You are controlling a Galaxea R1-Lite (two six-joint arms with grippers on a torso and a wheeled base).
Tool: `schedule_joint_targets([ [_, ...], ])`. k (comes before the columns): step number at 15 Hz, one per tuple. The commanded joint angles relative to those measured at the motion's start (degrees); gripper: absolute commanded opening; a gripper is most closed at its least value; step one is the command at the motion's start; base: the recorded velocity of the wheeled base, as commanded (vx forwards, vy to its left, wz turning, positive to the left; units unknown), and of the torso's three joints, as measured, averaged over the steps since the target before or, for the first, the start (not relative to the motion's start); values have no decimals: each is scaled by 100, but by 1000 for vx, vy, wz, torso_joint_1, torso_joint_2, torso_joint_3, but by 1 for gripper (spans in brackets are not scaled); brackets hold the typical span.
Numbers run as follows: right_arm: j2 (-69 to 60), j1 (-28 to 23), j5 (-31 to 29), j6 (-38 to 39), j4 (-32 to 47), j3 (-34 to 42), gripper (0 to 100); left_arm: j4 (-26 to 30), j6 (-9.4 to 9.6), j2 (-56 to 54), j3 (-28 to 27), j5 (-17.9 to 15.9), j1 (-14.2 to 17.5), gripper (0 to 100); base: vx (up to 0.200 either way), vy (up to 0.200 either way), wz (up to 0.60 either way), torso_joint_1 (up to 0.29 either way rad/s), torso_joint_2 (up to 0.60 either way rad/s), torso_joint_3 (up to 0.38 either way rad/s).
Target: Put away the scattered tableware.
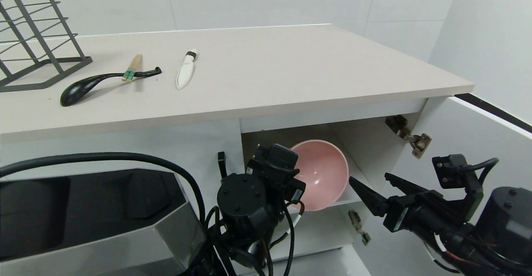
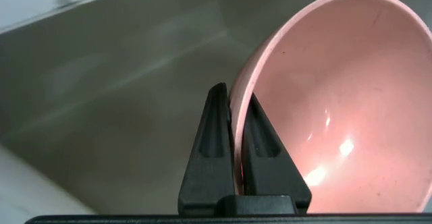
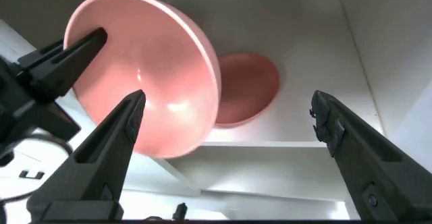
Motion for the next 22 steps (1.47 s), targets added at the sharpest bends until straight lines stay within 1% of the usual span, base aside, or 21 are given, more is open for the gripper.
schedule_joint_targets([
  [1,80,-28,-1,1,-6,1,100,-6,-16,10,-18,0,-147,0,0,0,0,0,0,0],
  [2,203,-116,-1,1,-6,-17,100,-6,-16,10,-27,0,-226,0,0,0,0,0,0,0],
  [3,203,-116,-1,1,-6,-17,100,-6,-16,10,-27,0,-226,0,0,0,0,0,0,0],
  [4,440,-318,-10,-34,-6,-96,100,-6,-25,10,-44,0,-305,0,0,0,0,0,0,0],
  [5,572,-476,-18,-96,-6,-166,100,-6,-139,-8,-53,0,-323,0,0,0,0,0,0,0],
  [6,599,-529,-18,-105,-6,-175,100,-6,-218,-16,-79,0,-349,0,0,0,0,0,0,0],
  [8,581,-529,-18,-122,-6,-166,100,-6,-253,-78,-114,0,-375,0,0,0,0,0,0,0],
  [9,590,-529,-18,-122,-6,-166,100,-6,-288,-78,-185,9,-446,0,0,0,0,0,0,0],
  [10,590,-529,-18,-122,-6,-166,100,-6,-411,-87,-264,0,-507,0,0,0,0,0,0,0],
  [11,581,-529,-18,-122,-6,-166,100,-6,-473,-87,-317,0,-569,0,0,0,0,0,0,0],
  [17,440,-494,-36,-281,-6,-131,100,-6,-508,-95,-422,9,-490,0,0,0,0,0,0,0],
  [18,388,-503,-36,-281,-6,-140,0,-6,-508,-95,-422,9,-498,0,0,0,0,0,0,0],
  [20,388,-485,-36,-281,-6,-158,0,-6,-517,-95,-422,9,-498,0,0,0,0,0,0,0],
  [22,388,-309,-36,-281,-6,-149,0,-6,-517,-95,-422,0,-498,0,0,0,0,0,0,0],
])
